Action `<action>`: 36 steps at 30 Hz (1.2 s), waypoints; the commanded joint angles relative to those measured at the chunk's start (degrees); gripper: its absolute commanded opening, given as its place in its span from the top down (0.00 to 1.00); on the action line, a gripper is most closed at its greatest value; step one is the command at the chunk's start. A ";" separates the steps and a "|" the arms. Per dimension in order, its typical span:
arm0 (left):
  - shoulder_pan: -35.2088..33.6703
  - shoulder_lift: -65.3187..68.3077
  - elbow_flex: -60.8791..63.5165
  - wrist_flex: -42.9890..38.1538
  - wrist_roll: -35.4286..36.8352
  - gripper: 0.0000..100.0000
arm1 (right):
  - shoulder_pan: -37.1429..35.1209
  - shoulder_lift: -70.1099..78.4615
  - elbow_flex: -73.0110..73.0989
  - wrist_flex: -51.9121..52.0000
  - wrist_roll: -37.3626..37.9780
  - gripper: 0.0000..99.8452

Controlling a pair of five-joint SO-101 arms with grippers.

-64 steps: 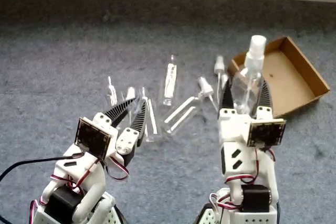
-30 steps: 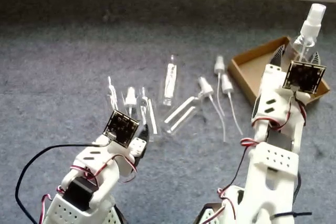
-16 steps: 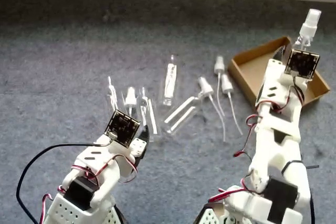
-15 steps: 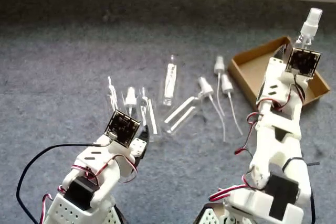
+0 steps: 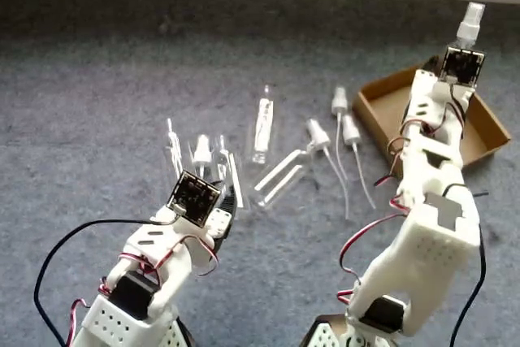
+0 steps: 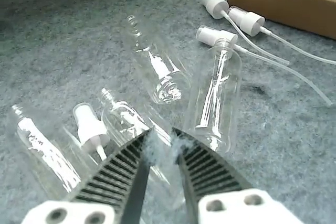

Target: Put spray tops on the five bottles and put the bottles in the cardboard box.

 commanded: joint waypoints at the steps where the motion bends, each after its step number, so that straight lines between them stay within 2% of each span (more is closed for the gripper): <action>1: -0.57 -0.66 1.27 -1.41 -0.53 1.00 | 0.57 4.18 -11.38 -1.80 -0.35 0.80; 8: -3.21 -0.66 1.27 -1.58 -0.53 1.00 | 0.57 14.81 -23.08 -1.80 -0.44 0.80; 19: -5.05 -0.66 1.27 -1.67 -0.35 1.00 | 0.40 23.08 -30.64 -1.80 -0.35 0.80; 28: -5.05 -0.66 1.27 -1.49 -0.44 1.00 | 0.84 16.84 -29.85 -1.27 -0.53 0.80; 36: -5.05 -0.66 1.27 -1.41 -0.44 1.00 | 1.36 4.53 -23.25 6.20 -0.62 0.80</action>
